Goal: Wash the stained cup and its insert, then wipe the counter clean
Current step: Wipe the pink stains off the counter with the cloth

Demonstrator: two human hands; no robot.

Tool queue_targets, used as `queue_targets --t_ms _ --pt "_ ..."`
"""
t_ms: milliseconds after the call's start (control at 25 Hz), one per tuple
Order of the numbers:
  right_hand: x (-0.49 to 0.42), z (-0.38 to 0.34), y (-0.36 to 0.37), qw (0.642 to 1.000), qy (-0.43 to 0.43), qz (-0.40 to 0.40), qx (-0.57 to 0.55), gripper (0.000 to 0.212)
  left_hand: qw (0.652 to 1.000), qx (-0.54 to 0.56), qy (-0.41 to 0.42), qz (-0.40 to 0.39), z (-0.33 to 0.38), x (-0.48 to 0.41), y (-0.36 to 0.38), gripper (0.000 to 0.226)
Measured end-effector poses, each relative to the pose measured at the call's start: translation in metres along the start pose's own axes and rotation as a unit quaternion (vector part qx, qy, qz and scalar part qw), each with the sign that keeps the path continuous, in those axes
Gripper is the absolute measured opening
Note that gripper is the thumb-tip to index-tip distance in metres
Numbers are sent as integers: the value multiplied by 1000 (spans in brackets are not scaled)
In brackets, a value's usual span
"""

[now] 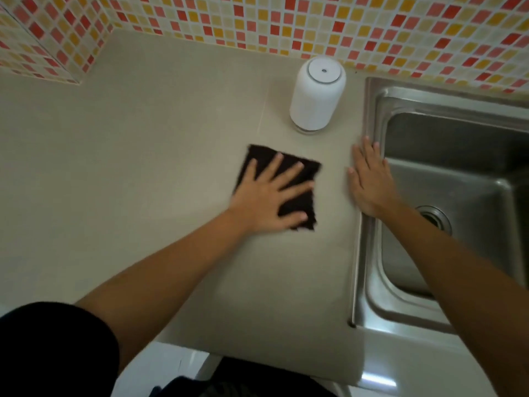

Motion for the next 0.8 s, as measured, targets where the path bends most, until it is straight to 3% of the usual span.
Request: queue_targets --t_ms 80,200,360,520,680,800 --pt "0 -1 -1 1000 0 0 -2 60 996 6 86 -14 69 41 6 63" --pt "1 -2 2 1000 -9 -10 11 63 992 32 110 -58 102 117 12 60" --pt "1 -1 0 1000 -11 2 14 66 997 -1 66 -48 48 201 5 51" --pt "2 -2 -1 999 -7 5 39 65 998 40 -13 -38 -8 213 3 46" --pt "17 -11 -15 999 -10 29 8 70 979 122 -132 95 -26 176 -35 40" --pt "38 -11 -44 997 -33 67 -29 66 969 106 -126 182 -11 130 -83 33"
Point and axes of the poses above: each hand's wrist, its own x-axis away from the middle knuckle, its own y-axis out of the palm, z = x × y, the point moved 8 cm from there along -x, towards the middle knuckle, and after that the axes turned 2 degrees about y, right-handed, at the moved point
